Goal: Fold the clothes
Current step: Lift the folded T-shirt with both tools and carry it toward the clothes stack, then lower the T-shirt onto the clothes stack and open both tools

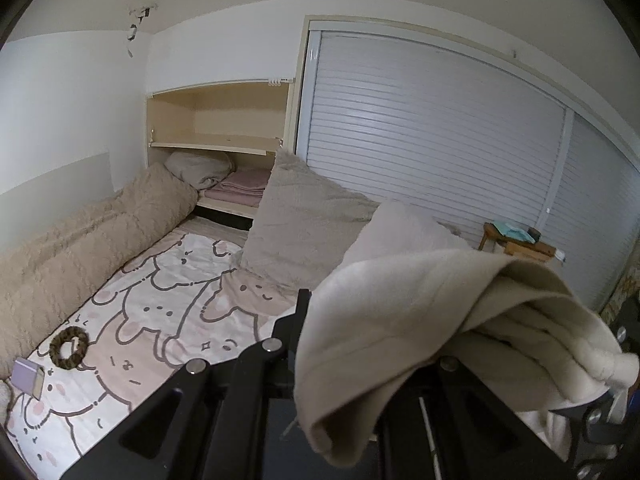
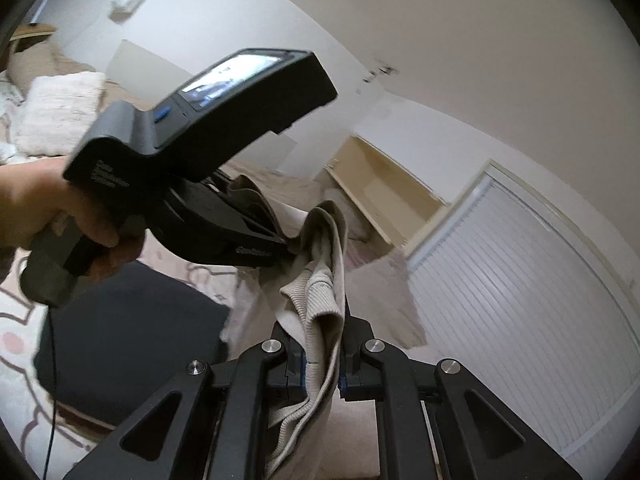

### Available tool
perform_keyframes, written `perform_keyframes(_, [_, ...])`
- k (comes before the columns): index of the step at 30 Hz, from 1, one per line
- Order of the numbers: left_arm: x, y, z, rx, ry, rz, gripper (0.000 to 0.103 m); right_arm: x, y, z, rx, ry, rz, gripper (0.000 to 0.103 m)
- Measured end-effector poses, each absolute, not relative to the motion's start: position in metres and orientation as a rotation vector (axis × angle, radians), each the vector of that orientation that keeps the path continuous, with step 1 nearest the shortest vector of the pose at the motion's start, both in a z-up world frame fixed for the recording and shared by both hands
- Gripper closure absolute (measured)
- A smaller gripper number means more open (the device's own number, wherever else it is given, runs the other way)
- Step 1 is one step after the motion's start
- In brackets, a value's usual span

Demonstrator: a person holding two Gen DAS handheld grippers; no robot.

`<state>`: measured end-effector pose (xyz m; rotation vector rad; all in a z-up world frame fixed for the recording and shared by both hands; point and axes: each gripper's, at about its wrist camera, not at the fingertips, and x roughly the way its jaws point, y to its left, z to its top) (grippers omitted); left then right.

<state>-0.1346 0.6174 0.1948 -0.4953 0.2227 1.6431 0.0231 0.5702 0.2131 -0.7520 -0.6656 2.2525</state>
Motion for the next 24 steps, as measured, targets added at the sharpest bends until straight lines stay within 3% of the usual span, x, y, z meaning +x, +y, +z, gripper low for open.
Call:
perform_keyframes(5, [-0.163, 0.560, 0.161, -0.503, 0.207, 1.618, 0.091, -0.005, 0.515, 0.183, -0.811, -0.686, 2.358, 0.093])
perform_keyframes(14, [-0.199, 0.507, 0.069, -0.609, 0.400, 1.666, 0.090, -0.059, 0.458, 0.083, -1.026, -0.572, 2.467, 0.093])
perform_keyframes(24, [-0.199, 0.486, 0.031, -0.574, 0.467, 1.706, 0.088, -0.066, 0.422, -0.001, -0.999, -0.473, 2.411, 0.091])
